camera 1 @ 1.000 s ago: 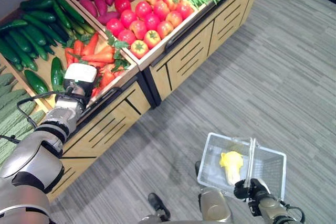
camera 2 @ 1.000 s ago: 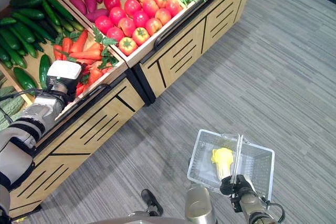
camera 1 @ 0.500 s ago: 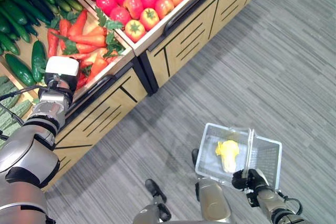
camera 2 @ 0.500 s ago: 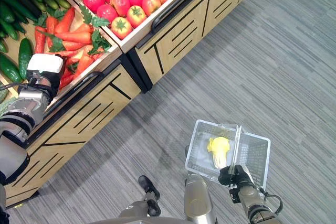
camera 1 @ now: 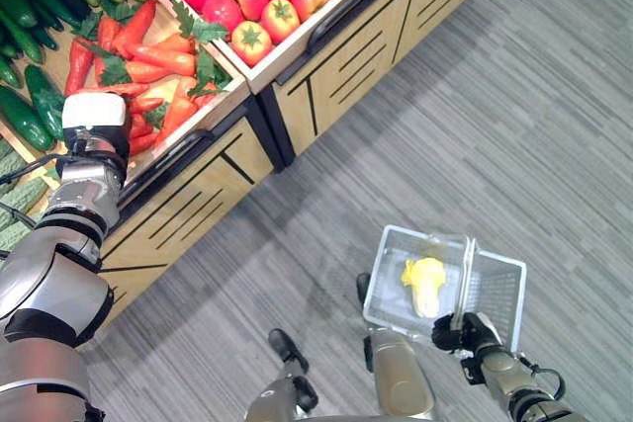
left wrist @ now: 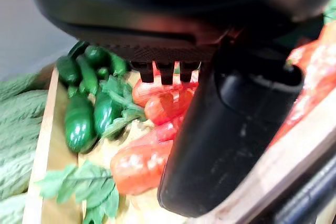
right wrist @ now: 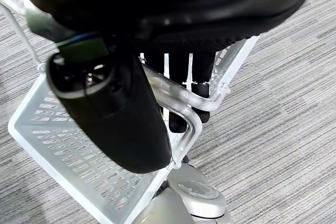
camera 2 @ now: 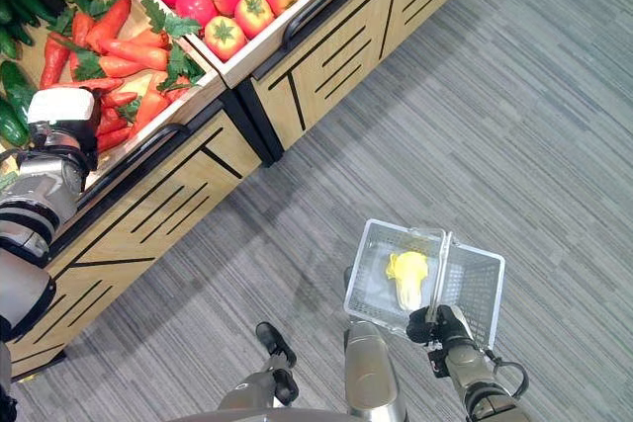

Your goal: Get the vegetables into the basket

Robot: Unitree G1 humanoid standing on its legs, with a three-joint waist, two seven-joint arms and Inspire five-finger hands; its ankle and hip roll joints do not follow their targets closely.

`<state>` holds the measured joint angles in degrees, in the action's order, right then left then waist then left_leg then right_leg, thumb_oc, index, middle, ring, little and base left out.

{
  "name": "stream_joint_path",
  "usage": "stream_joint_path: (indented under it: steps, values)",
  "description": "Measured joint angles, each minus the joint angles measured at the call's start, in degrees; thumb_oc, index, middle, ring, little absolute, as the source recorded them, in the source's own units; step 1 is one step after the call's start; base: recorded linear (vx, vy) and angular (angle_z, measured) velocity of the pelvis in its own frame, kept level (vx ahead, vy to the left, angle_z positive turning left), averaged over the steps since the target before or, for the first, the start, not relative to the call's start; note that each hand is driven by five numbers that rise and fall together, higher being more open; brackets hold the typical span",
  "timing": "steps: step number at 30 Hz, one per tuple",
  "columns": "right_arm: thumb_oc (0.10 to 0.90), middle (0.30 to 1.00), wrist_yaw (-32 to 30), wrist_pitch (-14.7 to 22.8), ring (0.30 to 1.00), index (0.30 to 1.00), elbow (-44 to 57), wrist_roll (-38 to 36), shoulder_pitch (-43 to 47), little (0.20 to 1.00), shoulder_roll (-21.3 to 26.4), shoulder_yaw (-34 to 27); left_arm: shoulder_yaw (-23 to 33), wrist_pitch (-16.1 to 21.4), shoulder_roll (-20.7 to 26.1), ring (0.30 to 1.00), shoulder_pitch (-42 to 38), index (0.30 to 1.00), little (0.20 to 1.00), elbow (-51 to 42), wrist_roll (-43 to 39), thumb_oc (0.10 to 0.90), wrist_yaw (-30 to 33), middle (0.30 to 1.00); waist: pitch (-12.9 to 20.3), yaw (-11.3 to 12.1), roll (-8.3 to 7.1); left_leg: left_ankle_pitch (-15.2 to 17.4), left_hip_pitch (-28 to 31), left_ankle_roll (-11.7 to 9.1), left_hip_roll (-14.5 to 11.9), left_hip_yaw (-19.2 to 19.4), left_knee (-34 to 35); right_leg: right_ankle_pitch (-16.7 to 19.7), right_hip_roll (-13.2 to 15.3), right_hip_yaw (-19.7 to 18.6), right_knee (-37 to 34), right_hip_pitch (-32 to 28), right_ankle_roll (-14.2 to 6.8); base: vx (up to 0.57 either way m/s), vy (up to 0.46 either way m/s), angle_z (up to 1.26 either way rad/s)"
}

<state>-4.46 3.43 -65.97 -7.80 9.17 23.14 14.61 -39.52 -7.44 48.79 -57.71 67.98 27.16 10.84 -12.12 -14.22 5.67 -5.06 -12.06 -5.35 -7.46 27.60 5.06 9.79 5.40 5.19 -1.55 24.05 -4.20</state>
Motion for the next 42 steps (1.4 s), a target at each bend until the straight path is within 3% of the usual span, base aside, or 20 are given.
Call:
stream_joint_path:
  steps: [7,18,27,29,30,31,32,33,34,42]
  values:
    - [0.4,0.3,0.8,-0.4,0.3,0.3,0.0,0.0,0.5,0.3,-0.1,1.0,5.5,-1.5,-0.3,1.0,0.0,1.0,1.0,1.8,-7.0,0.9,-2.3,1.0,0.2,-0.4,-0.38,0.0,0.0,0.0,0.0,0.0,0.0,0.0,0.0,-0.2,0.5,0.3,0.0,0.0,0.004,0.0]
    - [0.4,0.3,2.1,-2.1,0.3,0.3,0.0,0.1,1.3,0.3,-1.0,3.3,6.5,-1.5,-0.2,1.0,0.0,1.0,1.0,2.5,-14.9,0.9,-5.3,1.0,2.2,0.1,-1.81,0.0,0.0,0.0,0.1,0.0,0.0,0.1,-0.1,-0.7,1.3,1.0,0.1,0.0,0.002,-0.01]
    - [0.4,0.3,2.8,-2.3,0.3,0.3,0.0,0.1,1.3,0.3,-1.0,3.9,5.8,-1.5,-0.1,1.0,0.0,1.0,1.0,2.7,-14.8,0.9,-6.2,1.0,3.2,0.9,-2.45,0.0,-0.1,0.0,0.1,0.9,0.0,0.4,-0.2,-1.6,1.4,1.7,0.1,0.0,-0.002,-0.04]
    - [0.4,0.3,2.9,-2.3,0.3,0.3,0.0,0.1,1.3,0.3,-1.0,3.9,5.7,-1.6,0.0,0.624,0.0,0.624,0.624,2.8,-14.8,0.631,-6.3,0.624,3.2,0.9,-2.44,0.0,-0.1,0.0,0.1,1.1,0.0,0.4,-0.2,-1.7,1.4,1.8,0.1,0.0,-0.003,-0.02]
    - [0.4,0.3,2.9,-2.3,0.3,0.3,0.0,0.1,1.3,0.3,-1.0,3.9,5.7,-1.6,0.0,0.385,0.0,0.385,0.385,2.8,-14.8,0.461,-6.3,0.385,3.2,0.9,-2.44,0.0,-0.1,0.0,0.1,1.1,0.0,0.4,-0.3,-1.7,1.4,1.8,0.2,0.0,0.0,0.0]
    - [0.4,0.3,3.0,-2.3,0.3,0.3,0.0,0.1,1.3,0.3,-1.0,3.8,5.7,-1.5,0.1,0.3,0.0,0.3,0.3,2.8,-14.8,0.4,-6.2,0.3,3.2,0.9,-2.44,0.0,-0.1,0.0,0.1,1.2,0.0,0.4,-0.3,-1.7,1.4,1.8,0.2,0.0,0.0,0.0]
    - [0.4,0.3,3.0,-2.3,0.3,0.3,0.0,0.1,1.3,0.3,-1.0,3.8,5.7,-1.5,0.2,0.3,0.0,0.3,0.3,2.7,-14.8,0.4,-6.1,0.3,3.2,0.9,-2.44,0.0,-0.1,0.0,0.1,1.2,0.0,0.4,-0.3,-1.8,1.4,1.8,0.2,0.0,0.0,0.0]
    - [0.4,0.3,3.0,-2.3,0.3,0.3,0.0,0.1,1.3,0.3,-1.0,3.8,5.7,-1.5,0.2,0.369,0.0,0.369,0.369,2.7,-14.8,0.449,-6.1,0.369,3.2,0.9,-2.44,0.0,-0.1,0.0,0.1,1.2,0.0,0.4,-0.3,-1.8,1.4,1.8,0.2,0.0,0.0,0.0]
    - [0.4,0.3,3.0,-2.4,0.3,0.3,0.0,0.1,1.3,0.3,-1.0,3.8,5.7,-1.2,0.9,1.0,-0.3,1.0,1.0,2.4,-14.7,0.9,-5.9,1.0,3.3,0.8,-2.4,0.0,-0.1,0.0,0.1,1.2,0.0,0.4,-0.3,-1.8,1.4,1.8,0.2,0.0,0.0,0.0]
    - [0.4,0.3,3.1,-2.5,0.3,0.3,0.0,0.1,1.3,0.3,-1.0,3.8,5.3,-1.1,1.0,1.0,-0.2,1.0,1.0,2.5,-14.7,0.9,-8.1,1.0,3.4,0.9,-2.34,0.0,0.0,0.0,0.1,1.4,0.0,0.5,-0.4,-2.0,1.4,1.9,0.2,0.0,0.0,0.0]
